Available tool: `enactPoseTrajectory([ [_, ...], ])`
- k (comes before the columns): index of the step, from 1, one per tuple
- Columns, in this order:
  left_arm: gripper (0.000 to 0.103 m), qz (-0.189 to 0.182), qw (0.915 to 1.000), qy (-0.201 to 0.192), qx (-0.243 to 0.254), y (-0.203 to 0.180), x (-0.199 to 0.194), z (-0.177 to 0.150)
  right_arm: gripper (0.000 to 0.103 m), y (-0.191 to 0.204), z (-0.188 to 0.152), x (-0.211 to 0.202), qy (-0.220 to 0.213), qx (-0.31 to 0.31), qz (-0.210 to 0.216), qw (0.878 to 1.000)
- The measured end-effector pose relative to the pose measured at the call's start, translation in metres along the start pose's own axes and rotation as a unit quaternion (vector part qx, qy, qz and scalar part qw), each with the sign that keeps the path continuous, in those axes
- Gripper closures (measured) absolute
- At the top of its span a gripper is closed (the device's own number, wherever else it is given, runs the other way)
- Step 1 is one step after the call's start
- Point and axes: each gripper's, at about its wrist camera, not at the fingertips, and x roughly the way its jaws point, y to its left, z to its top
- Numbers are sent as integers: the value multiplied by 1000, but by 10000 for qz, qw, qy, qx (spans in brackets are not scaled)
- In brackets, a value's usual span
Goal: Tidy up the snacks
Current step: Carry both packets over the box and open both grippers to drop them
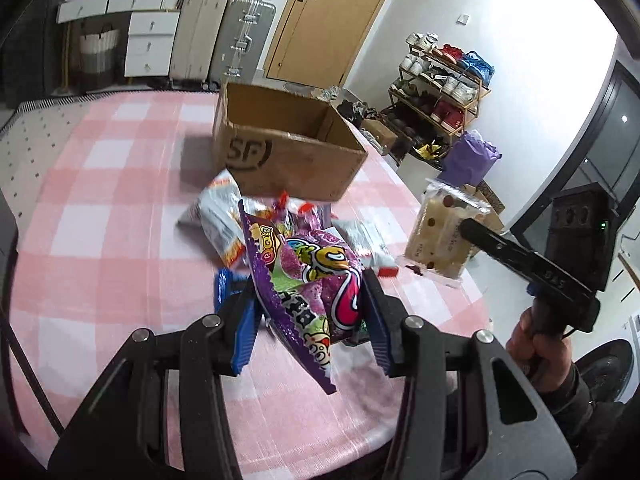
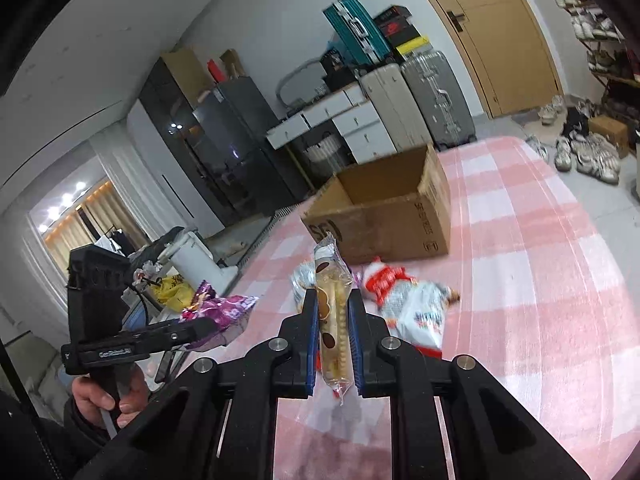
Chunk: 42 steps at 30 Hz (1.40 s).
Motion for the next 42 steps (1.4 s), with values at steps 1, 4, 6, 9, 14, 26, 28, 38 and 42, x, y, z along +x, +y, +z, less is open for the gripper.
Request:
enactPoseTrajectory([
  [1, 59, 34, 10000, -42, 31, 0, -2, 6, 89, 3, 4, 0, -35, -56, -7, 10000],
  [4, 59, 88, 9998, -116, 130, -5, -4, 23, 89, 8, 15, 2, -64, -165, 4, 9998],
  [6, 59, 120, 9995, -170, 218, -7, -6, 34, 89, 9, 24, 6, -57, -208, 22, 9998],
  [9, 59, 146, 9992, -214, 314, -10, -6, 51, 89, 11, 38, 12, -97, -255, 42, 9996],
  [14, 59, 168, 9987, -236, 412, -14, -4, 82, 89, 8, 65, 19, -198, -216, 84, 9995],
  [26, 59, 188, 9986, -331, 371, -16, 20, 159, 89, 3, 135, 36, -311, -420, 64, 9986],
  [28, 59, 211, 9984, -350, 379, -18, 26, 170, 89, 0, 147, 41, -301, -333, 93, 9989],
  [38, 59, 391, 9979, -312, 422, -20, 67, 233, 89, -10, 186, 70, -282, -203, 144, 9993],
  [42, 59, 483, 9980, -351, 209, -8, 90, 250, 89, -17, 203, 91, -270, -141, 181, 9994],
])
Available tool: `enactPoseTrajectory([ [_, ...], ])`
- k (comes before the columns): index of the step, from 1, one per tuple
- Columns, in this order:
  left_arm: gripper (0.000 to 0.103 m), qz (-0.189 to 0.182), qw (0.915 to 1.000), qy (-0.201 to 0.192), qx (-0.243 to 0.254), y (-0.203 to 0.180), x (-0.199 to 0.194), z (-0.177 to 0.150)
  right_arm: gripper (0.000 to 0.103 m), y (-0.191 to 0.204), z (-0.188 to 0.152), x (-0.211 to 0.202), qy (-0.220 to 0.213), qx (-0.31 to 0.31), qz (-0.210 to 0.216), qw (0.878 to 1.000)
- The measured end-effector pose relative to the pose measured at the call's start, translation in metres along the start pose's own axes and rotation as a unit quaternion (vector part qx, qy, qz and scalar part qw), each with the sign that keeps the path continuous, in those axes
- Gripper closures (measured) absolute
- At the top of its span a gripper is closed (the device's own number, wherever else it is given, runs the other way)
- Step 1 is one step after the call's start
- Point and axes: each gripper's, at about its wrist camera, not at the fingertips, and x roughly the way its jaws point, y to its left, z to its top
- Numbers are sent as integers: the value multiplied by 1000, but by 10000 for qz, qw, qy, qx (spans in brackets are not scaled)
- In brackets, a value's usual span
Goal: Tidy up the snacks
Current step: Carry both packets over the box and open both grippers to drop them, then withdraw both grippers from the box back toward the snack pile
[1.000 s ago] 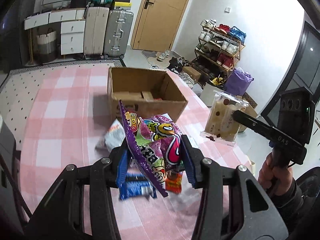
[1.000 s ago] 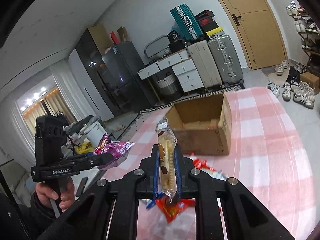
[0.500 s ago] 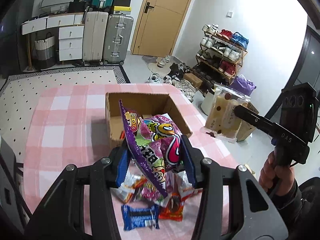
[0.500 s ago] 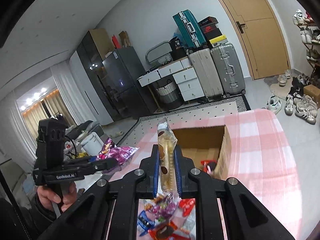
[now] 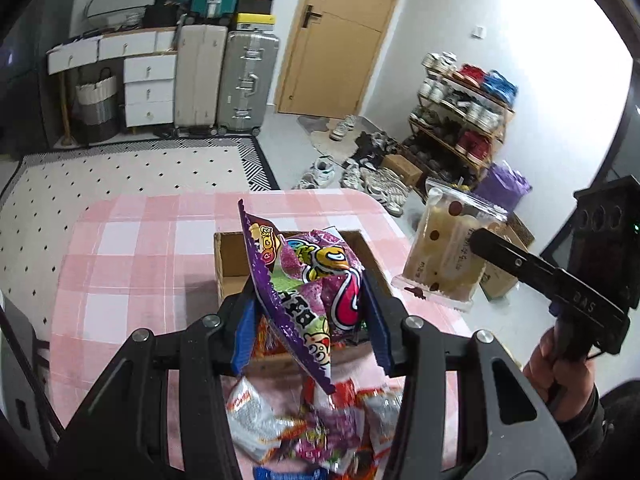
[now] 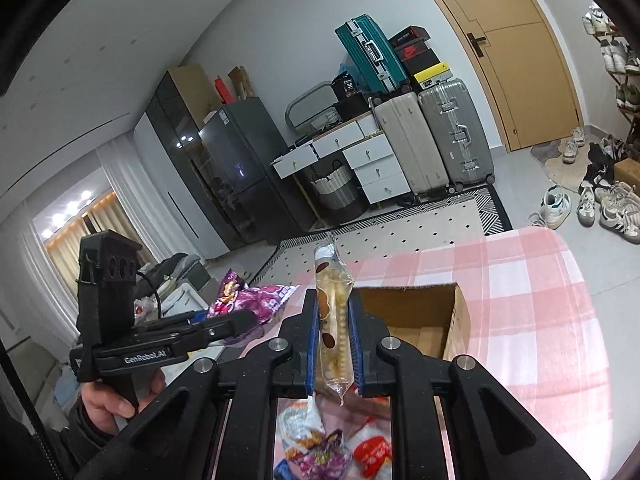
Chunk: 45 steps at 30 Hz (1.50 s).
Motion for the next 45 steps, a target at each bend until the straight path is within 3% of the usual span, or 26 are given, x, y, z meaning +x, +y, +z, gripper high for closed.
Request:
enactPoseTrajectory([
  [7, 59, 30, 9993, 262, -259, 27, 60, -1, 89, -11, 8, 49, 328, -19, -19, 9995],
  [14, 59, 25, 9978, 626, -198, 40, 113, -10, 89, -34, -11, 91, 648, 110, -133, 9977],
  [26, 58, -119, 9956, 902, -233, 56, 162, -25, 89, -62, -37, 127, 953, 218, -334, 9946],
  [28, 48, -84, 9954, 913, -271, 55, 163, -23, 88, -63, -37, 127, 956, 178, -418, 9944],
  [30, 30, 28, 9953, 892, -385, 59, 162, -22, 77, -62, -37, 126, 953, 141, -465, 9943],
  [31, 22, 67, 9954, 860, -406, 60, 160, -21, 64, -61, -36, 123, 908, 130, -544, 9943],
  [32, 21, 91, 9960, 795, -392, 60, 156, -20, 46, -59, -35, 120, 836, 116, -558, 9949],
  [34, 21, 82, 9967, 721, -356, 57, 149, -19, 22, -54, -32, 109, 614, -9, -502, 9968],
  [35, 21, 84, 9969, 704, -354, 57, 147, -19, 18, -50, -30, 103, 514, -89, -531, 9972],
  [45, 21, 229, 9982, 497, -233, 45, 107, -21, 18, -34, -18, 69, 253, -213, -630, 9975],
])
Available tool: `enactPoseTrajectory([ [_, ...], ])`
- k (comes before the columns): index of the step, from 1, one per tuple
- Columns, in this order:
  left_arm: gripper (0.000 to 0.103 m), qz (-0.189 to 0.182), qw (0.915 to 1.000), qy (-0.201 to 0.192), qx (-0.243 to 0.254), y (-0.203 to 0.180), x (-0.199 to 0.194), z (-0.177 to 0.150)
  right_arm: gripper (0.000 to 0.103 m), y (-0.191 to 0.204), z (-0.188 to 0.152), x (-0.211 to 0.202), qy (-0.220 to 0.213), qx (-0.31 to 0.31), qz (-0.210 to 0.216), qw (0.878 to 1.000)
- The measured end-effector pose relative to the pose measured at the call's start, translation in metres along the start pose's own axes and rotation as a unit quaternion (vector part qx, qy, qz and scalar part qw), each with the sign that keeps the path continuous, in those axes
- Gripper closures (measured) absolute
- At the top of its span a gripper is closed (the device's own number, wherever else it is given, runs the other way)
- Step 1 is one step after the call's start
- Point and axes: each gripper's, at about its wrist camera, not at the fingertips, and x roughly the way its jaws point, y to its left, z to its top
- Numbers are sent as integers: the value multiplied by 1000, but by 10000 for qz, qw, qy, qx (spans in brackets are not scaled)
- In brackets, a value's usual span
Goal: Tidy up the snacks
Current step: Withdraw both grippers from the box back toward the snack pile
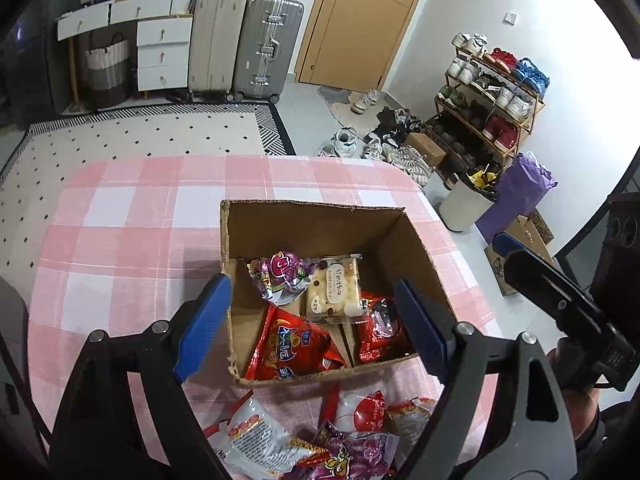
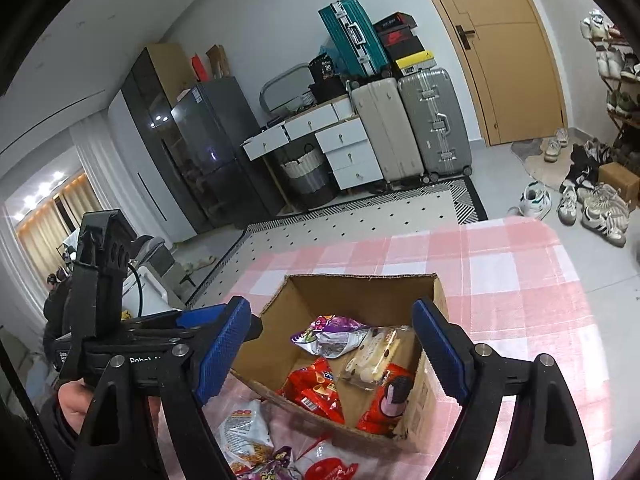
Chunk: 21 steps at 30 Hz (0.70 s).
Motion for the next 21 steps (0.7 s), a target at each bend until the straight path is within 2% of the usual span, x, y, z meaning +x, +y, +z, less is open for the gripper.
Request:
enactPoseTrajectory([
  [7, 20, 9, 9998, -173, 66, -11, -31, -5, 17, 16, -3, -27, -54, -118, -137, 9998],
  [13, 18, 109, 9995, -268, 130, -20, -59, -19, 8, 28, -10, -52, -134, -232, -243, 9993],
  [16, 14, 138, 9992, -349, 158, -23, -74, -27, 3, 35, -15, -65, -211, -272, -271, 9990],
  [21, 6, 158, 9984, -515, 190, -29, -101, -43, 2, 47, -26, -89, -309, -411, -295, 9982],
])
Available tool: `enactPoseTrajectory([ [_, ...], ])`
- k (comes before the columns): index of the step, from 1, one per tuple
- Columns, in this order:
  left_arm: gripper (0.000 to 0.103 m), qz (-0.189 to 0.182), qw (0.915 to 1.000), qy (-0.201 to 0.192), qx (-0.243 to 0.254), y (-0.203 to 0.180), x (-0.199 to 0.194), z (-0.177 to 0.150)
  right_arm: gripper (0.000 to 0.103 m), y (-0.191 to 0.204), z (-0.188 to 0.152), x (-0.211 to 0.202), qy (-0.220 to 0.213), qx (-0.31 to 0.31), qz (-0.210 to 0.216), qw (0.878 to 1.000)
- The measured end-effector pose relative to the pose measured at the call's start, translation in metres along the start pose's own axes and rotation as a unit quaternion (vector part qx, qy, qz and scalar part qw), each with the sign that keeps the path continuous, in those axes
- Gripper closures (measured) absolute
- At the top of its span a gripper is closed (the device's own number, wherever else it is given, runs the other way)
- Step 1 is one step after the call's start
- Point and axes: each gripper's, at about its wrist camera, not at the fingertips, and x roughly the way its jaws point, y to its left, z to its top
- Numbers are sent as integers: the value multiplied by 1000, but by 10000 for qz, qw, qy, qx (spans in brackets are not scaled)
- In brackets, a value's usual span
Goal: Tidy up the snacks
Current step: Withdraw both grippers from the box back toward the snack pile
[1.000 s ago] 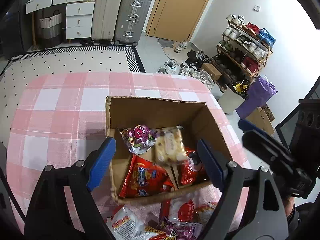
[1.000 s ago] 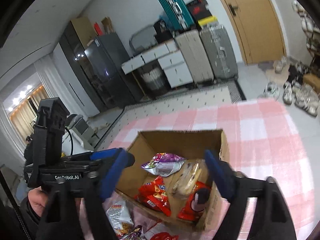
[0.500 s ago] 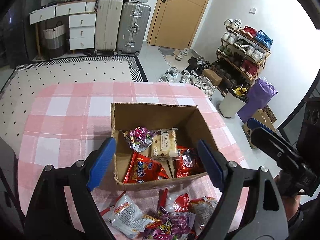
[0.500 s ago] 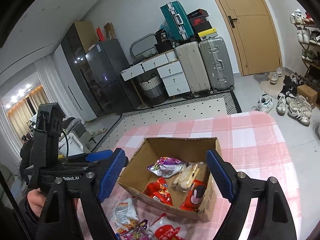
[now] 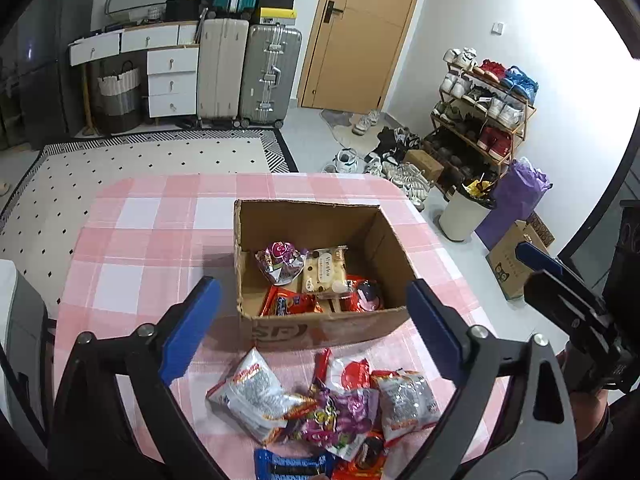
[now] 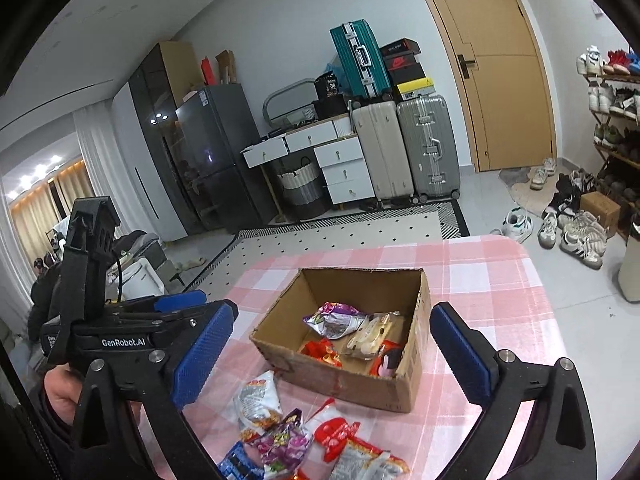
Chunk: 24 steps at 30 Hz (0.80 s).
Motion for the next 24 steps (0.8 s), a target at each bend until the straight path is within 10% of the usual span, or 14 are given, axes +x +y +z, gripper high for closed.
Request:
enactPoseTrajectory([
  [24, 1, 234, 9984, -423, 299, -30, -124, -107, 0, 40, -84, -79, 35, -117, -34, 9999],
])
